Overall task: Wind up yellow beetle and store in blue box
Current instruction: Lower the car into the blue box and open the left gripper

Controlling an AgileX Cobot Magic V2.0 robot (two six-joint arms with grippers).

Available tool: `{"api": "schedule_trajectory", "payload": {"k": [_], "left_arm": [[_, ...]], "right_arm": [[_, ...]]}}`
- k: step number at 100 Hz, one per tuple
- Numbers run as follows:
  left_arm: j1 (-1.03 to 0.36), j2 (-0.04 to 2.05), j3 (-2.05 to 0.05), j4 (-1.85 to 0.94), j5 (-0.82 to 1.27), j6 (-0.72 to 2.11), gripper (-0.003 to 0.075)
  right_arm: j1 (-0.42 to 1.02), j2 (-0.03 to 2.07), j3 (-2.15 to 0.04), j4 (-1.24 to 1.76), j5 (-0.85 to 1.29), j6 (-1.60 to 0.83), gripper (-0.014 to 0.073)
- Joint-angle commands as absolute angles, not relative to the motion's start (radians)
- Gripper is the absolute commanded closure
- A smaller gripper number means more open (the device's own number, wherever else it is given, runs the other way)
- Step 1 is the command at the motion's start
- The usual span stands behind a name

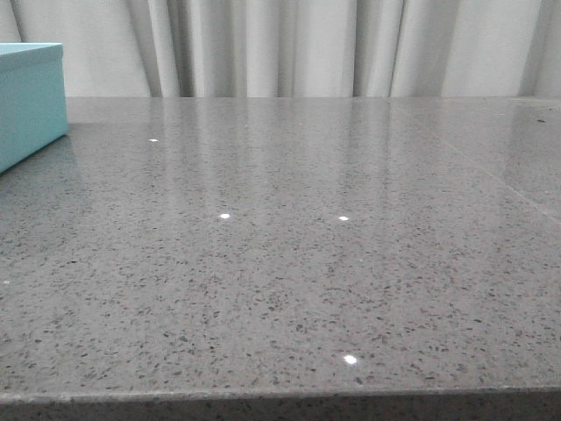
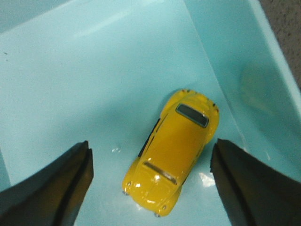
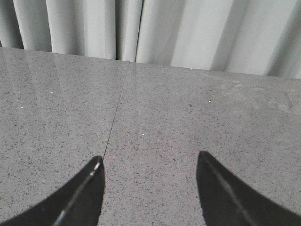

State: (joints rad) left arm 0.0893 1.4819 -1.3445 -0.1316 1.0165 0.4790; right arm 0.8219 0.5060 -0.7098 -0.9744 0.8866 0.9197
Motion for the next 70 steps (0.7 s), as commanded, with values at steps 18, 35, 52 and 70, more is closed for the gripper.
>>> {"api": "schedule_trajectory", "payload": {"k": [18, 35, 52, 70], "left_arm": [[0.092, 1.3, -1.369, -0.303, 0.848, 0.474, 0.0204], [0.092, 1.118, -1.303, -0.445, 0.745, 0.539, 0.0204], [0.092, 0.871, -1.095, -0.624, 0.595, 0.684, 0.0204], [0.092, 0.594, -0.831, -0.673, 0.448, 0.706, 0.0204]], "right_arm": [[0.813, 0.511, -0.731, -1.044, 0.844, 0.915, 0.0158], [0.813, 0.511, -0.731, -1.059, 0.844, 0.915, 0.0158], [0.813, 0.511, -0.731, -1.081, 0.843, 0.915, 0.0158], [0.813, 0.499, -0.708, -1.136, 0.797, 0.916, 0.0158]]}}
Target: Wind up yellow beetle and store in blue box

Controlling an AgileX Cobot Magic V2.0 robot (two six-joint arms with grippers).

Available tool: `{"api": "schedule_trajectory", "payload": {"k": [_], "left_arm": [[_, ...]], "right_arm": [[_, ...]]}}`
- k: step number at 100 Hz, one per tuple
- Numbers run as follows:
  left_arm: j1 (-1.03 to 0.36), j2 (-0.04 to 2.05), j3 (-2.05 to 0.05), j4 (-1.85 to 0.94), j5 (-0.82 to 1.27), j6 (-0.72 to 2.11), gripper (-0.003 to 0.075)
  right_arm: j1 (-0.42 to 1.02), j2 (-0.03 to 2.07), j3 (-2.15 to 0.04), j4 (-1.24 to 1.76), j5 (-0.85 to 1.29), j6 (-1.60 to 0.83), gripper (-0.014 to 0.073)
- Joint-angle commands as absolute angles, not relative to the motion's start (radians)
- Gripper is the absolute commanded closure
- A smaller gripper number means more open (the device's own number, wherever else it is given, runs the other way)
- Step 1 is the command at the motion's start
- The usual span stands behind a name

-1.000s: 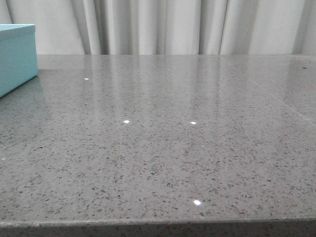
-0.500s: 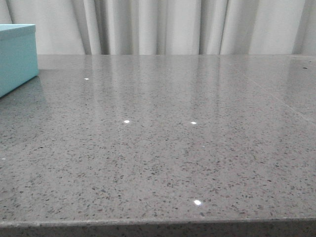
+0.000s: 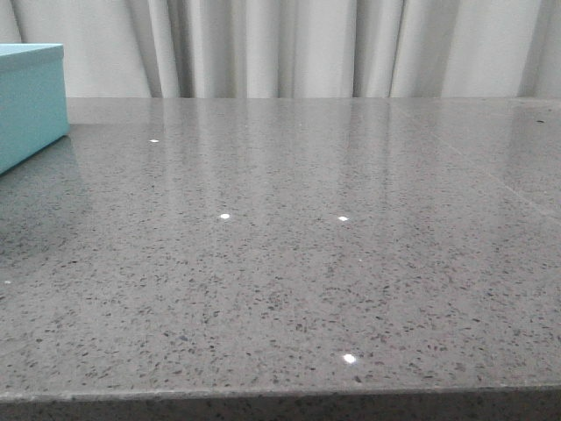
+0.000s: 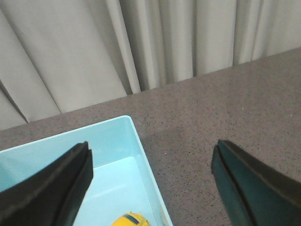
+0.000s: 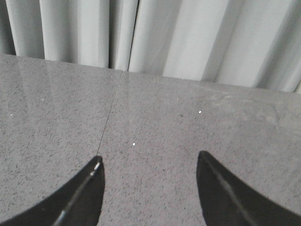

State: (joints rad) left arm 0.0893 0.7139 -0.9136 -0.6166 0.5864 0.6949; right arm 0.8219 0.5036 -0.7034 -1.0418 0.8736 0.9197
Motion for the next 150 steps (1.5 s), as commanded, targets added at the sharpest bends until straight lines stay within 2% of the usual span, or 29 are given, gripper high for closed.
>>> {"api": "schedule_trajectory", "payload": {"k": [1, 17, 37, 49, 57, 68, 75, 78, 85, 94, 99, 150], "left_arm": [[0.092, 0.583, -0.809, -0.673, 0.442, 0.706, 0.0204], [0.092, 0.347, -0.584, -0.673, 0.352, 0.706, 0.0204], [0.092, 0.071, -0.373, -0.728, 0.348, 0.706, 0.0204], [0.092, -0.041, -0.289, -0.735, 0.329, 0.706, 0.0206], [0.092, -0.028, -0.267, -0.735, 0.298, 0.706, 0.0219], [0.092, -0.018, -0.263, -0.735, 0.293, 0.706, 0.0275], [0.092, -0.018, -0.263, -0.735, 0.293, 0.706, 0.0339], [0.092, -0.018, -0.263, -0.735, 0.293, 0.706, 0.0372], [0.092, -0.018, -0.263, -0.735, 0.293, 0.706, 0.0472], [0.092, -0.018, -0.263, -0.735, 0.291, 0.706, 0.0642], [0.092, -0.018, -0.263, -0.735, 0.291, 0.706, 0.0739], [0.092, -0.018, -0.263, -0.735, 0.289, 0.706, 0.0738]], "right_arm": [[0.813, 0.497, -0.705, -1.139, 0.784, 0.918, 0.0158], [0.813, 0.427, -0.596, -1.187, 0.717, 0.985, 0.0158], [0.813, 0.296, -0.462, -1.229, 0.713, 1.011, 0.0158], [0.813, 0.23, -0.437, -1.229, 0.71, 1.011, 0.0158], [0.813, 0.211, -0.437, -1.229, 0.719, 1.011, 0.0158], [0.813, 0.207, -0.437, -1.229, 0.718, 1.011, 0.0193], [0.813, 0.207, -0.437, -1.229, 0.715, 1.011, 0.0281], [0.813, 0.207, -0.437, -1.229, 0.714, 1.011, 0.0344], [0.813, 0.207, -0.437, -1.229, 0.713, 1.011, 0.0487], [0.813, 0.207, -0.437, -1.229, 0.713, 1.011, 0.0666], [0.813, 0.207, -0.437, -1.229, 0.713, 1.011, 0.0658], [0.813, 0.207, -0.437, -1.229, 0.713, 1.011, 0.0662]]}}
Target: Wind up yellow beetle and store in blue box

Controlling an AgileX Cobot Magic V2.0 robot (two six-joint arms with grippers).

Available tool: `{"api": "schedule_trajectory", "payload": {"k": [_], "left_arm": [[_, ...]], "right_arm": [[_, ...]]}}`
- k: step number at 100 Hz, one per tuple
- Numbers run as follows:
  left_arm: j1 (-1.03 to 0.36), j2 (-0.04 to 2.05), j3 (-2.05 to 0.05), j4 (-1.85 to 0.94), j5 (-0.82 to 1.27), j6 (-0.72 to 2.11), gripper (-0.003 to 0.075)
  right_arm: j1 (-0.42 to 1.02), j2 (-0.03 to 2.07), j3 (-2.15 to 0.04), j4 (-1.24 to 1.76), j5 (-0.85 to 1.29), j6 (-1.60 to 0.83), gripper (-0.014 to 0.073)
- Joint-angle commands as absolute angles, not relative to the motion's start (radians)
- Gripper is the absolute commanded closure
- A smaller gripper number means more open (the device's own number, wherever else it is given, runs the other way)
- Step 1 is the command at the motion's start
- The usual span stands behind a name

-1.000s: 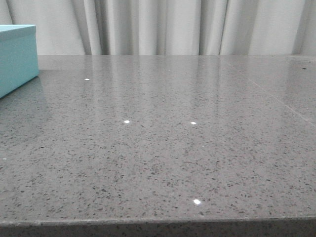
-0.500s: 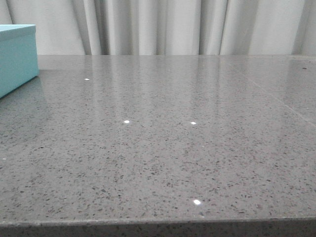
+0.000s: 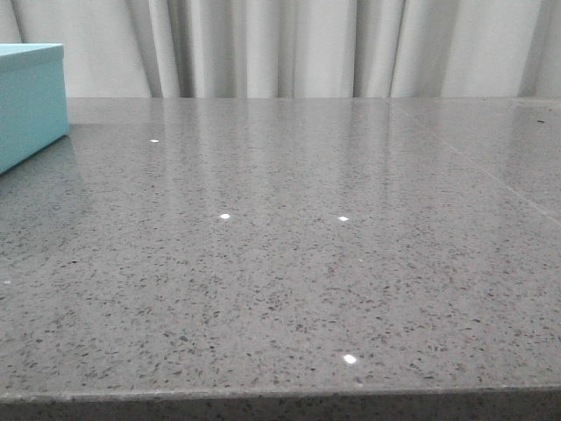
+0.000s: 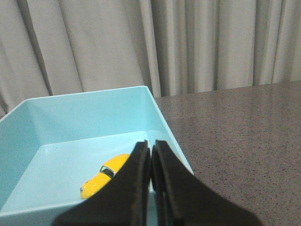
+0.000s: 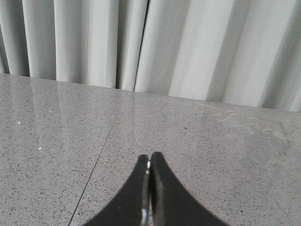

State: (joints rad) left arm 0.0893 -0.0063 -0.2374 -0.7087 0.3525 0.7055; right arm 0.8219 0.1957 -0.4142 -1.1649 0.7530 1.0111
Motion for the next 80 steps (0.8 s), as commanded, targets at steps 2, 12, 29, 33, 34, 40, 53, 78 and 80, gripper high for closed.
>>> {"api": "schedule_trajectory", "payload": {"k": [2, 12, 29, 33, 34, 40, 53, 78, 80], "left_arm": [[0.092, -0.018, -0.263, -0.735, 0.289, 0.706, 0.0738], [0.092, -0.018, -0.263, -0.735, 0.289, 0.706, 0.0738], [0.092, -0.018, -0.263, -0.735, 0.289, 0.706, 0.0738], [0.092, -0.018, -0.263, -0.735, 0.289, 0.706, 0.0738], [0.092, -0.018, -0.263, -0.735, 0.289, 0.706, 0.0738], [0.092, -0.018, -0.257, -0.733, 0.289, 0.706, 0.0738], [0.092, -0.018, -0.234, -0.65, 0.264, 0.703, 0.0738], [0.092, -0.041, -0.124, -0.233, 0.262, 0.263, 0.0738], [0.092, -0.042, -0.115, -0.186, 0.26, 0.206, 0.0738]], "right_arm": [[0.813, 0.207, -0.437, -1.229, 0.713, 1.011, 0.0662], [0.813, 0.207, -0.437, -1.229, 0.713, 1.011, 0.0662], [0.813, 0.207, -0.437, -1.229, 0.713, 1.011, 0.0662], [0.813, 0.207, -0.437, -1.229, 0.713, 1.011, 0.0662], [0.813, 0.207, -0.437, -1.229, 0.713, 1.011, 0.0662], [0.813, 0.207, -0.437, -1.229, 0.713, 1.011, 0.0662], [0.813, 0.207, -0.437, -1.229, 0.713, 1.011, 0.0662], [0.813, 0.207, -0.437, -1.229, 0.713, 1.011, 0.0662], [0.813, 0.207, -0.437, -1.229, 0.713, 1.011, 0.0662]]}}
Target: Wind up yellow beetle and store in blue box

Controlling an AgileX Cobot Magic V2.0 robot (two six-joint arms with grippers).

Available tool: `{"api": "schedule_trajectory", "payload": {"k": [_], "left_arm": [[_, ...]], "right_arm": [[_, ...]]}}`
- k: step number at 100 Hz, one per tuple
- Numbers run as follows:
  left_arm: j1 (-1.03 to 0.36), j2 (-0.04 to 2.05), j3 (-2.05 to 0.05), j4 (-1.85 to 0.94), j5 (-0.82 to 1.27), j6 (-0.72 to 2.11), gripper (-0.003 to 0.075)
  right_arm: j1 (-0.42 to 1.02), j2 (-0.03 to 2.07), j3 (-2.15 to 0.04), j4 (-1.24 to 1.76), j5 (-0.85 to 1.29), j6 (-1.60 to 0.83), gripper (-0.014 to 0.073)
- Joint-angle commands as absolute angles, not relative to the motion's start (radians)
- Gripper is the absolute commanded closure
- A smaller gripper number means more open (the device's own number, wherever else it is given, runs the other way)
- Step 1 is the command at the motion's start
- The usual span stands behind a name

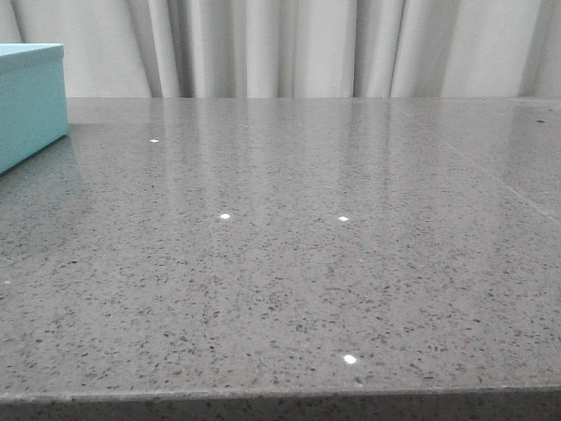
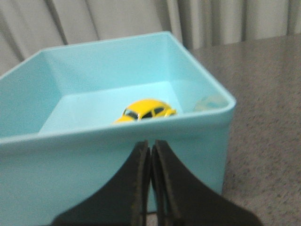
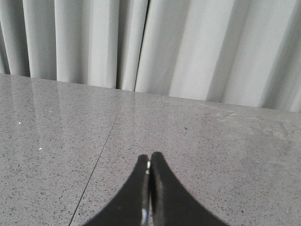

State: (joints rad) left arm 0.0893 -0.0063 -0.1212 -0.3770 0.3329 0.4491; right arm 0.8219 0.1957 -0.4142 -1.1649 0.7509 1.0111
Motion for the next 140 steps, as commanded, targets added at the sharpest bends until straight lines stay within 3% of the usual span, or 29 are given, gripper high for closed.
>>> {"api": "schedule_trajectory", "payload": {"k": [1, 11, 36, 140], "left_arm": [[0.092, -0.042, -0.113, -0.171, 0.258, 0.187, 0.0738], [0.09, -0.042, -0.082, -0.022, 0.24, 0.0, 0.0738], [-0.008, -0.042, 0.009, 0.077, 0.044, -0.007, 0.0738], [-0.045, -0.042, 0.009, 0.099, 0.069, -0.007, 0.0738]], "right_arm": [[0.813, 0.207, -0.437, -1.229, 0.713, 1.011, 0.0662], [0.813, 0.207, -0.437, -1.229, 0.713, 1.011, 0.0662], [0.813, 0.207, -0.437, -1.229, 0.713, 1.011, 0.0662], [0.813, 0.207, -0.433, -1.23, 0.72, 1.011, 0.0662]]}}
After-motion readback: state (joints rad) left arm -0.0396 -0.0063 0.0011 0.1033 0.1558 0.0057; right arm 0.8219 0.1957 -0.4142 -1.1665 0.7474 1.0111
